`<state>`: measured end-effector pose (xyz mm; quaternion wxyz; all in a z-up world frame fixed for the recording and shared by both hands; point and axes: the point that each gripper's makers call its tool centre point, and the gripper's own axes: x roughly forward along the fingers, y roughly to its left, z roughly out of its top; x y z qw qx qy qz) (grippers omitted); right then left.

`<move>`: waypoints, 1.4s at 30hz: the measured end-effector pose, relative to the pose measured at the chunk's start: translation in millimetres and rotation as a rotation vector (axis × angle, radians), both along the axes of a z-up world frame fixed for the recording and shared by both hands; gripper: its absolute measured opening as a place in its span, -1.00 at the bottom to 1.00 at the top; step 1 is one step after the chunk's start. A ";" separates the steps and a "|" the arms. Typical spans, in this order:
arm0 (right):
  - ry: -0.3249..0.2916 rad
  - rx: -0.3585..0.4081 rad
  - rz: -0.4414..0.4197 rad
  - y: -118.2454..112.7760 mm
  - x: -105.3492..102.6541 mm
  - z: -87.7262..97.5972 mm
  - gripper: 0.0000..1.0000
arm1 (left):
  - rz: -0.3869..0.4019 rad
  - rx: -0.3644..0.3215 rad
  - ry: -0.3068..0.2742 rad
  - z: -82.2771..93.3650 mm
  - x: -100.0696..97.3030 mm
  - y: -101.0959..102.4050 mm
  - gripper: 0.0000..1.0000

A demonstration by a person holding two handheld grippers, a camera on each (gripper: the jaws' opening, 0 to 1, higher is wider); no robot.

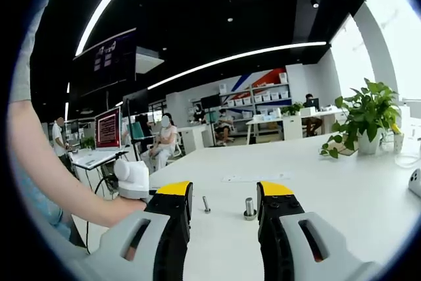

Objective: Place the washer onto the threaded stud by aligning its center hole with the stud, sliding it down to the base, and recovering from edge contact or off-axis alignment until the washer reaches the visible bottom stop.

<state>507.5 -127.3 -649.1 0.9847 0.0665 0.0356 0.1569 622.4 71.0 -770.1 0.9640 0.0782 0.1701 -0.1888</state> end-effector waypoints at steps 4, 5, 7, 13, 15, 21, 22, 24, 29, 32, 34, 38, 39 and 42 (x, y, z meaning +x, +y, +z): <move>0.001 -0.002 0.001 0.4 -0.1 -0.2 -0.18 | -0.005 0.003 0.004 -1.7 7.9 -2.8 -0.84; 0.004 -0.001 0.004 0.9 -0.2 -0.8 -0.18 | -0.005 0.003 0.005 -2.1 8.8 -2.9 -0.84; 0.005 0.000 0.005 0.7 -0.2 -1.4 -0.18 | 0.000 -0.001 0.013 -4.4 12.6 -2.3 -0.84; 0.011 0.000 0.007 1.6 0.1 -2.6 -0.18 | 0.010 -0.002 0.026 -8.6 20.4 -1.1 -0.84; 0.012 -0.002 0.010 2.3 0.1 -3.2 -0.18 | 0.011 0.003 0.027 -9.6 21.9 -0.6 -0.84; 0.016 -0.002 0.011 2.4 0.2 -4.0 -0.18 | 0.010 0.004 0.031 -11.8 27.1 -1.1 -0.84; 0.017 -0.001 0.011 2.3 0.0 -4.3 -0.18 | 0.010 0.003 0.033 -12.4 27.9 -1.2 -0.84; 0.017 -0.002 0.011 2.1 0.1 -4.4 -0.18 | 0.008 0.005 0.033 -12.8 29.2 -2.0 -0.84; 0.018 0.001 0.011 2.2 0.0 -4.5 -0.18 | 0.007 0.008 0.035 -13.2 32.7 -2.3 -0.84; 0.017 0.004 0.008 1.2 0.2 -4.4 -0.18 | -0.006 0.007 0.035 -14.1 33.6 -5.4 -0.84; 0.018 0.003 0.006 0.6 0.6 -4.8 -0.18 | -0.006 0.014 0.039 -15.7 33.7 -5.8 -0.84; 0.016 0.004 0.007 1.2 0.0 -3.4 -0.18 | -0.002 0.018 0.044 -18.3 35.5 -6.1 -0.84; 0.017 0.006 0.007 1.4 0.1 -3.4 -0.18 | -0.004 0.022 0.043 -18.2 35.8 -6.5 -0.84; 0.017 0.007 0.005 1.4 -0.4 -2.7 -0.18 | -0.004 0.027 0.046 -18.9 36.4 -6.7 -0.84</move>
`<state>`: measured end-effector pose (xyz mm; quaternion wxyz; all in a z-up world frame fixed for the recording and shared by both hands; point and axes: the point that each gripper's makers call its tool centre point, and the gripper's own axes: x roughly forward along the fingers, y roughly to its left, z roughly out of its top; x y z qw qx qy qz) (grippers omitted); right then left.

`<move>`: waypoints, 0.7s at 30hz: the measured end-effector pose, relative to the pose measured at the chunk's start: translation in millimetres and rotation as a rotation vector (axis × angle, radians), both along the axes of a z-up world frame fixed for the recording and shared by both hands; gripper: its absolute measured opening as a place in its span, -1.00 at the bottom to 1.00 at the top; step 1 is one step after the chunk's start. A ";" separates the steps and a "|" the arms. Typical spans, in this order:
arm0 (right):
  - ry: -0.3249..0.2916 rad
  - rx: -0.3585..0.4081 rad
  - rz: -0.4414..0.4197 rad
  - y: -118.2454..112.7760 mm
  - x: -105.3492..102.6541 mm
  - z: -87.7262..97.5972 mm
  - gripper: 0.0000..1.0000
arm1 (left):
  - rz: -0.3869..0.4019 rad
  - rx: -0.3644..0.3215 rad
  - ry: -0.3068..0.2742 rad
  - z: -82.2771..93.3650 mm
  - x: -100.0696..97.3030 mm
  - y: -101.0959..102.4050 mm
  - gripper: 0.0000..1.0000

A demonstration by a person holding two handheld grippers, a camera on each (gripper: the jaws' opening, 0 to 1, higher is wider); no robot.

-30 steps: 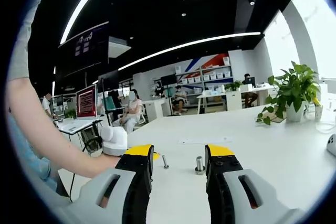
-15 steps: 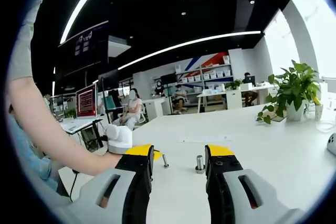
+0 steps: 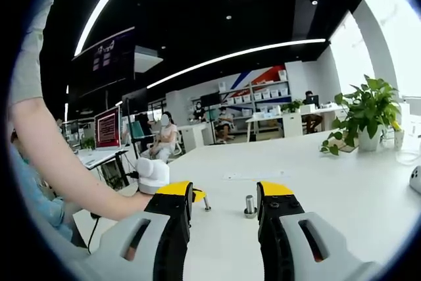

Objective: Place the washer onto the threaded stud by aligning its center hole with the stud, sliding it down to the base, and recovering from edge contact or off-axis alignment until the washer reaches the visible bottom stop.

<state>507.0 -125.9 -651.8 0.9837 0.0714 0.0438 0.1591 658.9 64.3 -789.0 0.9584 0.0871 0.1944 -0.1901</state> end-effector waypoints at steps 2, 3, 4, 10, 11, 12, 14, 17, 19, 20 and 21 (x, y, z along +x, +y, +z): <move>0.000 0.001 0.001 -0.1 0.3 0.0 -0.18 | -0.001 -0.007 0.002 -0.1 0.4 -0.6 -0.84; 0.000 0.001 0.001 0.0 0.7 0.0 -0.18 | -0.002 -0.001 0.001 -0.3 0.5 -0.5 -0.84; 0.000 0.002 0.001 -0.3 1.1 -0.2 -0.18 | -0.002 0.003 -0.001 -0.1 0.6 -0.4 -0.84; 0.000 0.006 0.001 0.0 1.4 0.2 -0.18 | -0.009 0.003 0.007 -2.7 -0.4 -2.9 -0.84; 0.000 0.004 0.002 0.1 1.4 0.1 -0.18 | -0.009 0.006 0.005 -3.0 -0.3 -2.7 -0.84; -0.002 0.007 0.001 0.0 1.0 0.8 -0.18 | -0.007 0.004 0.006 -3.1 -0.3 -2.4 -0.84; 0.000 0.005 0.001 -0.3 1.4 -0.1 -0.18 | -0.003 0.006 0.009 -4.0 -0.9 -2.0 -0.84; -0.001 0.005 0.001 0.1 1.2 0.8 -0.18 | -0.010 0.011 0.009 -5.0 -0.5 -2.9 -0.84; 0.001 0.008 0.001 -0.1 1.2 0.5 -0.18 | -0.013 0.017 0.009 -5.8 0.0 -2.7 -0.84; 0.002 0.008 0.001 -0.1 1.2 0.2 -0.18 | -0.010 0.022 0.009 -5.8 0.2 -1.8 -0.84; 0.002 0.009 0.001 0.0 1.3 0.1 -0.18 | -0.007 0.023 0.008 -5.7 0.4 -1.5 -0.84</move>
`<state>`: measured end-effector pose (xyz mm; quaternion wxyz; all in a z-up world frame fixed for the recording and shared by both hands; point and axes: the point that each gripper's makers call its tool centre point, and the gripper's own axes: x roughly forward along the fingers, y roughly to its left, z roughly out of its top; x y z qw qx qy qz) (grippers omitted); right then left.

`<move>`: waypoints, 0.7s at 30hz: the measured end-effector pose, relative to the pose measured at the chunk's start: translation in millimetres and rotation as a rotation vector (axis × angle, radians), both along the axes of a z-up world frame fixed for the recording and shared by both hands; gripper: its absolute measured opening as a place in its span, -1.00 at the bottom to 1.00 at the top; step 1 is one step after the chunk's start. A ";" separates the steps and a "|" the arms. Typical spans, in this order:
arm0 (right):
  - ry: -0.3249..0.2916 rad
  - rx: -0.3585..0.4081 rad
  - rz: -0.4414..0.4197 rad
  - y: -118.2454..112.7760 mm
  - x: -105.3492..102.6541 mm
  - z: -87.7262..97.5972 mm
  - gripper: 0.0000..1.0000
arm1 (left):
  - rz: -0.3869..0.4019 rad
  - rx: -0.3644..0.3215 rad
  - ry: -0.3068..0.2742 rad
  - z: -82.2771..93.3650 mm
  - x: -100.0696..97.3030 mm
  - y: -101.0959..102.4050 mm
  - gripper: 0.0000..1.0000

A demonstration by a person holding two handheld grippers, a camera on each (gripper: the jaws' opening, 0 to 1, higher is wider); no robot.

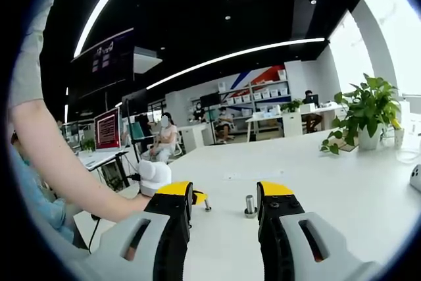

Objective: Place the washer onto the threaded stud by aligning its center hole with the stud, sliding it down to the base, and recovering from edge contact or off-axis alignment until the washer reaches the visible bottom stop.

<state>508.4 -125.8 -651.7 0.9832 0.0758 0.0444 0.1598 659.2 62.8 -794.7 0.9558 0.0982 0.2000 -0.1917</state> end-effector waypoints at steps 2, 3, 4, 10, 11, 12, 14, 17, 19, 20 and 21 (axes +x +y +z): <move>0.000 0.002 0.002 0.4 0.5 0.1 -0.18 | -0.001 -0.002 0.001 0.0 -0.2 -0.6 -0.84; -0.001 0.002 0.002 0.3 0.4 0.4 -0.18 | -0.004 0.006 0.000 -0.4 -0.5 -0.9 -0.84; 0.000 0.003 0.003 0.5 0.3 0.3 -0.18 | -0.004 0.003 0.000 -0.4 -0.7 -1.2 -0.84; 0.001 0.005 0.004 1.0 0.3 0.6 -0.17 | -0.005 0.000 0.004 -0.8 -2.6 -1.5 -0.80; -0.001 0.006 0.004 0.6 0.7 0.5 -0.17 | -0.005 -0.003 0.002 -0.3 -2.6 -2.0 -0.77; -0.001 0.005 0.003 0.6 0.7 0.5 -0.17 | -0.005 -0.005 0.001 0.1 -2.7 -2.1 -0.77; 0.001 0.007 0.004 0.6 0.5 0.1 -0.17 | -0.006 -0.009 -0.002 1.7 -2.9 -2.6 -0.77; -0.001 0.006 0.006 1.0 1.3 0.4 -0.17 | -0.005 -0.015 -0.005 2.9 -3.0 -2.8 -0.76; -0.001 0.005 0.007 1.3 1.0 0.6 -0.17 | -0.004 -0.013 -0.007 3.5 -2.7 -2.4 -0.76; -0.001 0.004 0.006 1.4 0.6 0.6 -0.17 | -0.003 -0.017 -0.007 3.9 -2.8 -2.6 -0.76; -0.002 0.004 0.007 1.6 0.5 0.8 -0.17 | -0.002 -0.020 -0.007 3.8 -2.9 -2.5 -0.75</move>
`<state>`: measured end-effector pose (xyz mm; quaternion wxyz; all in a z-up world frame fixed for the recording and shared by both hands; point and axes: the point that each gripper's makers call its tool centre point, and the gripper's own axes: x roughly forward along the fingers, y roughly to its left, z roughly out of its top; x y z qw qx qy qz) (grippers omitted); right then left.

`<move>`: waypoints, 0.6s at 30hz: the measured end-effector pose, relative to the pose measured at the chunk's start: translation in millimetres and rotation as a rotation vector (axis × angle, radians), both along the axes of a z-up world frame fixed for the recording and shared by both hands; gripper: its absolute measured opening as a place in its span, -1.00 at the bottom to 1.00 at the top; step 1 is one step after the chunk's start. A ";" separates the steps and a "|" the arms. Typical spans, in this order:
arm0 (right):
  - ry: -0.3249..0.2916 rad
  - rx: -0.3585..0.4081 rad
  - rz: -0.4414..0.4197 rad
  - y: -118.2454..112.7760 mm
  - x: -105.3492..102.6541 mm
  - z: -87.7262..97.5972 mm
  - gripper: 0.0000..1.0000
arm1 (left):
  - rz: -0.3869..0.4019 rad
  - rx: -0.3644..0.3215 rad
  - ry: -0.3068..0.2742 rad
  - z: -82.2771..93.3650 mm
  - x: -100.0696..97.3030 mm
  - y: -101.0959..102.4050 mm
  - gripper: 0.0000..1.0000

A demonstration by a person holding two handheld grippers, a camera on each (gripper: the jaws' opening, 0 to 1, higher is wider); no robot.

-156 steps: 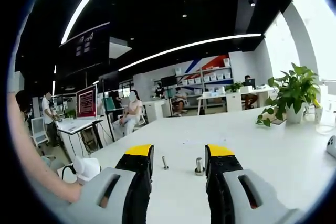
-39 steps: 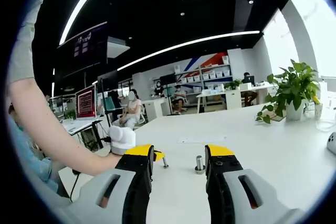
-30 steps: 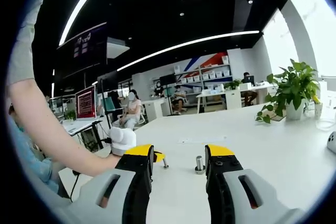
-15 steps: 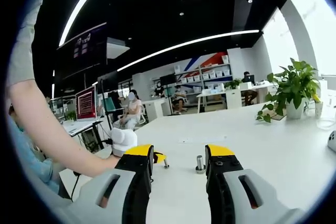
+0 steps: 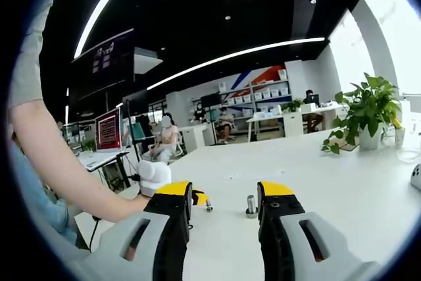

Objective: Place the washer onto the threaded stud by aligning its center hole with the stud, sliding it down to the base, and recovering from edge contact or off-axis alignment until the washer reaches the visible bottom stop.

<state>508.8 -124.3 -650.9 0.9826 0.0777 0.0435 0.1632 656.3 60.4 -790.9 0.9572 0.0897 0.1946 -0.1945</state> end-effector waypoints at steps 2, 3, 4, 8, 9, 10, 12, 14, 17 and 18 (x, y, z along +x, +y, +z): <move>0.001 -0.001 0.002 0.2 0.0 -0.5 -0.17 | 0.002 -0.006 -0.001 0.3 0.0 0.2 -0.75; 0.001 0.000 0.002 0.4 0.3 -0.7 -0.17 | 0.002 -0.006 -0.002 0.5 -0.1 0.2 -0.75; 0.001 0.000 0.002 0.3 0.3 -0.7 -0.17 | 0.003 -0.005 -0.005 1.4 -0.4 0.4 -0.75; 0.000 0.000 0.003 0.6 0.3 -0.5 -0.17 | 0.007 -0.011 -0.008 3.7 -1.6 1.8 -0.74; 0.000 -0.001 0.003 0.9 0.4 -0.8 -0.17 | 0.008 -0.012 -0.008 4.4 -2.2 2.3 -0.73; 0.002 -0.002 0.004 1.0 0.2 -1.4 -0.17 | 0.010 -0.014 -0.010 5.3 -2.9 3.1 -0.73; 0.001 -0.002 0.005 1.6 -0.3 -1.1 -0.17 | 0.016 -0.022 -0.013 7.4 -4.4 5.1 -0.72; 0.002 -0.007 0.009 3.1 -0.5 -1.6 -0.17 | 0.020 -0.024 -0.016 9.5 -7.3 6.7 -0.71; 0.005 -0.010 0.015 4.2 -0.7 -3.4 -0.17 | 0.028 -0.034 -0.022 13.9 -10.6 9.5 -0.69; 0.006 -0.011 0.016 4.5 -0.6 -4.2 -0.17 | 0.030 -0.038 -0.023 15.0 -11.4 10.3 -0.69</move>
